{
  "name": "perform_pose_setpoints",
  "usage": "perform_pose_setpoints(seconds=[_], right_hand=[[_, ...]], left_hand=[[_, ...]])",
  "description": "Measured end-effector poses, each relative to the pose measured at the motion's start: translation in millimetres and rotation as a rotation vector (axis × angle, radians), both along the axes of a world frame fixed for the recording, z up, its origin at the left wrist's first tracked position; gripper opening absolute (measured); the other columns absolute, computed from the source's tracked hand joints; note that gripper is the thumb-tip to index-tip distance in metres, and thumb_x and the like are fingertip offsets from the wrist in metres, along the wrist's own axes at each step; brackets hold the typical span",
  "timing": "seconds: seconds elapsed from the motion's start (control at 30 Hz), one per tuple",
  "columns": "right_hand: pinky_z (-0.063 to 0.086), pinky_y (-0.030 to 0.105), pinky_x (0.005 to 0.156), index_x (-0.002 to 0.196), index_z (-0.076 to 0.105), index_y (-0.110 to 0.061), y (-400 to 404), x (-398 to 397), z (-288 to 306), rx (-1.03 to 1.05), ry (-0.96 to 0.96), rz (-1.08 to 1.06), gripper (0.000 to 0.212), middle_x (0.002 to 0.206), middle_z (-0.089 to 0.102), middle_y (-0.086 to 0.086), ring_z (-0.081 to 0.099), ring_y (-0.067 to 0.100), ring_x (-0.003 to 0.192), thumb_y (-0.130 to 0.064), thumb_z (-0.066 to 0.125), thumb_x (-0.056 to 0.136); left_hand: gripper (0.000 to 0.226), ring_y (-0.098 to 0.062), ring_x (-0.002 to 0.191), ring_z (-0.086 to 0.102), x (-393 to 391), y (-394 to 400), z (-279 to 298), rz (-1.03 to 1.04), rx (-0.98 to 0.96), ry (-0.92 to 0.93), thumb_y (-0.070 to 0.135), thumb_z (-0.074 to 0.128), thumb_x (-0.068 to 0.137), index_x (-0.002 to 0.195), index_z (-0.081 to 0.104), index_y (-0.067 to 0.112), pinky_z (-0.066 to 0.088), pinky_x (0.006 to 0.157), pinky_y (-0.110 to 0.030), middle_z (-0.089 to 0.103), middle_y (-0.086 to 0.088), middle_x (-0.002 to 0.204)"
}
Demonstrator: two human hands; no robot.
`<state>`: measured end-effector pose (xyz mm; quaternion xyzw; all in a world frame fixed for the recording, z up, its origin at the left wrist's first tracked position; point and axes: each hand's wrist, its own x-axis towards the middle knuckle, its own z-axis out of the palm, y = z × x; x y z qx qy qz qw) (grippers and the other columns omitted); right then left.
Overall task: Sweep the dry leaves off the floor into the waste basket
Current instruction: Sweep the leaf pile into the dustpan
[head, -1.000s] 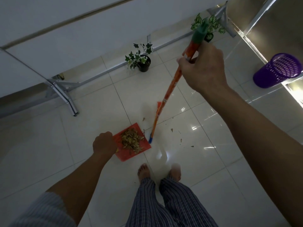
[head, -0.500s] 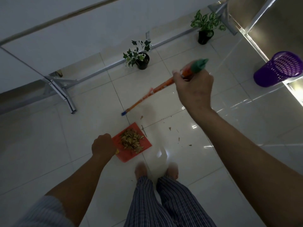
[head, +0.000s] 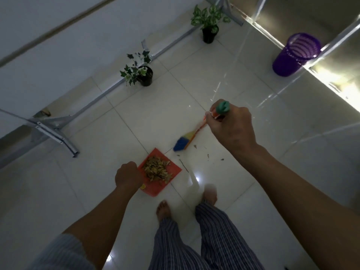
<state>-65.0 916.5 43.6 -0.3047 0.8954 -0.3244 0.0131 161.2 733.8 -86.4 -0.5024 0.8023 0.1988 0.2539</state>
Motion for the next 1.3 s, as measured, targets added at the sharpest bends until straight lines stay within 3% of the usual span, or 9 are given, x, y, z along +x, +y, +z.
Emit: perform_pose_setpoints(seconds=[0.13, 0.43, 0.57, 0.7, 1.07, 1.13, 1.2, 1.3], right_hand=[[0.060, 0.040, 0.065, 0.092, 0.071, -0.012, 13.7, 12.7, 13.0, -0.015, 0.050, -0.147, 0.034, 0.069, 0.072, 0.003, 0.070, 0.019, 0.061, -0.043, 0.059, 0.093], [0.059, 0.044, 0.067, 0.089, 0.071, -0.009, 38.2, 34.5, 5.7, -0.112, 0.149, -0.419, 0.041, 0.073, 0.074, 0.006, 0.072, 0.024, 0.067, -0.048, 0.060, 0.090], [0.055, 0.041, 0.061, 0.079, 0.061, -0.013, 47.1, 52.1, -14.5, 0.010, 0.021, -0.350, 0.025, 0.067, 0.066, 0.004, 0.064, 0.026, 0.062, -0.035, 0.068, 0.087], [0.055, 0.039, 0.065, 0.082, 0.072, -0.014, 59.7, 61.8, -14.2, 0.098, 0.029, -0.263, 0.022, 0.074, 0.069, 0.004, 0.063, 0.021, 0.065, -0.032, 0.063, 0.092], [0.057, 0.039, 0.065, 0.079, 0.075, -0.008, 97.5, 47.9, 10.3, -0.095, 0.080, -0.456, 0.030, 0.071, 0.072, 0.005, 0.068, 0.020, 0.064, -0.036, 0.071, 0.090], [0.056, 0.038, 0.066, 0.080, 0.075, -0.010, 99.1, 45.5, 2.4, -0.102, 0.028, -0.500, 0.033, 0.071, 0.072, 0.004, 0.068, 0.019, 0.065, -0.041, 0.070, 0.090], [0.054, 0.029, 0.069, 0.080, 0.075, -0.014, 100.7, 41.9, -10.9, -0.076, -0.054, -0.567, 0.034, 0.071, 0.072, 0.000, 0.067, 0.017, 0.066, -0.046, 0.067, 0.090], [0.047, 0.024, 0.062, 0.082, 0.074, -0.017, 106.4, 40.3, -31.2, 0.056, -0.156, -0.541, 0.026, 0.073, 0.070, -0.002, 0.065, 0.016, 0.070, -0.041, 0.068, 0.090]], left_hand=[[0.022, -0.035, 0.090, 0.062, -8.2, 0.5, 3.1, -0.127, 0.008, 0.024, 0.011, 0.065, 0.069, 0.088, 0.056, 0.004, 0.052, 0.071, -0.034, 0.061, -0.018, 0.097], [0.023, -0.033, 0.094, 0.060, -28.1, 11.4, -0.8, -0.326, 0.026, 0.053, 0.016, 0.058, 0.080, 0.099, 0.058, 0.002, 0.051, 0.074, -0.035, 0.060, -0.017, 0.103], [0.034, -0.031, 0.089, 0.062, -29.1, 19.1, -5.8, -0.354, 0.056, 0.040, 0.032, 0.072, 0.075, 0.093, 0.060, 0.006, 0.047, 0.067, -0.030, 0.063, -0.014, 0.098], [0.025, -0.033, 0.088, 0.061, -26.7, 25.5, -5.8, -0.359, 0.078, 0.051, 0.016, 0.067, 0.072, 0.092, 0.058, 0.004, 0.048, 0.068, -0.032, 0.061, -0.015, 0.096], [0.018, -0.033, 0.089, 0.061, -42.5, 46.8, -7.2, -0.434, 0.053, 0.103, 0.012, 0.060, 0.077, 0.092, 0.059, 0.003, 0.049, 0.069, -0.034, 0.061, -0.017, 0.097], [0.018, -0.034, 0.090, 0.061, -44.4, 50.3, -7.5, -0.438, 0.047, 0.096, 0.012, 0.060, 0.076, 0.092, 0.059, 0.003, 0.049, 0.070, -0.034, 0.061, -0.016, 0.097], [0.019, -0.034, 0.090, 0.061, -45.7, 51.8, -8.1, -0.439, 0.039, 0.088, 0.013, 0.060, 0.077, 0.093, 0.060, 0.003, 0.050, 0.071, -0.034, 0.061, -0.016, 0.096], [0.018, -0.034, 0.086, 0.062, -45.9, 51.2, -9.7, -0.448, 0.023, 0.096, 0.014, 0.061, 0.077, 0.091, 0.060, 0.003, 0.052, 0.071, -0.035, 0.062, -0.017, 0.094]])
